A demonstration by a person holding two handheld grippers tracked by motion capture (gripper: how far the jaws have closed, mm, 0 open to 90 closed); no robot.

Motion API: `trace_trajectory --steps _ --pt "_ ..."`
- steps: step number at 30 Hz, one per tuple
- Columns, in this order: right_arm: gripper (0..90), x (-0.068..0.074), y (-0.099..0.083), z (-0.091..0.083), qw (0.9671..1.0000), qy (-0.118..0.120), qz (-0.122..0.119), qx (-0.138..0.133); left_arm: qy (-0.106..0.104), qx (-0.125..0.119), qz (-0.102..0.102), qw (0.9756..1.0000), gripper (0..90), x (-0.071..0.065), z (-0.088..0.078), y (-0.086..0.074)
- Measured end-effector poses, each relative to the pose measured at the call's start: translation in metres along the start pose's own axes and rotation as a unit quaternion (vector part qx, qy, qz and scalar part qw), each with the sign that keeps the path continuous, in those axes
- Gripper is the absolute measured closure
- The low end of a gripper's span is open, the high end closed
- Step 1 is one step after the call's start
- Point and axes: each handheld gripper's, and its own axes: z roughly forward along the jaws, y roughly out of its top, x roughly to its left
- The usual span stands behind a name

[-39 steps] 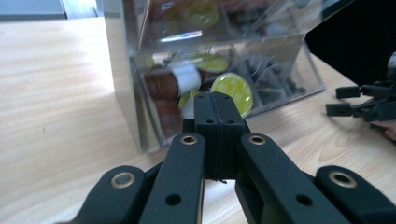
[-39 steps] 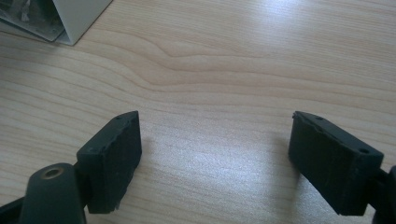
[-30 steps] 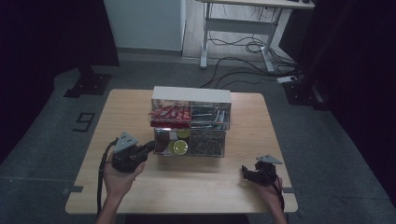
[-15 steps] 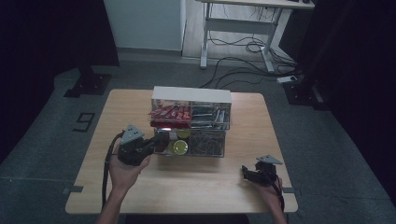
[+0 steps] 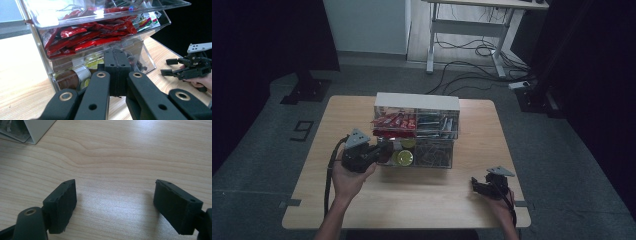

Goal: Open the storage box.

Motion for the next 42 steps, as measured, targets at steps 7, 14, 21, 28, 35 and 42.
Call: trace_trajectory --steps 7,14,21,28,35,42 --pt "18.8 0.000 0.000 0.000 1.0000 0.000 0.000 0.000 -0.005 0.002 0.005 1.0000 90.0 -0.003 0.006 0.009" --pt "18.9 0.000 0.000 0.000 1.0000 -0.001 0.001 0.000 -0.015 0.004 0.002 0.9999 90.0 -0.003 0.015 0.018" --pt "18.9 0.000 0.000 0.000 1.0000 0.000 0.002 0.000 -0.024 0.004 -0.004 0.9997 90.0 -0.002 0.022 0.021" --pt "18.9 0.000 0.000 0.000 1.0000 -0.001 0.002 0.000 -0.027 0.006 -0.010 0.9996 90.0 0.001 0.028 0.027" --pt "18.8 0.000 0.000 0.000 1.0000 0.000 0.001 0.000 -0.028 0.009 -0.019 0.9994 90.0 0.006 0.033 0.031" --pt "18.8 0.000 0.000 0.000 1.0000 0.000 0.001 0.000 -0.032 0.002 -0.019 0.9993 90.0 0.006 0.033 0.034"
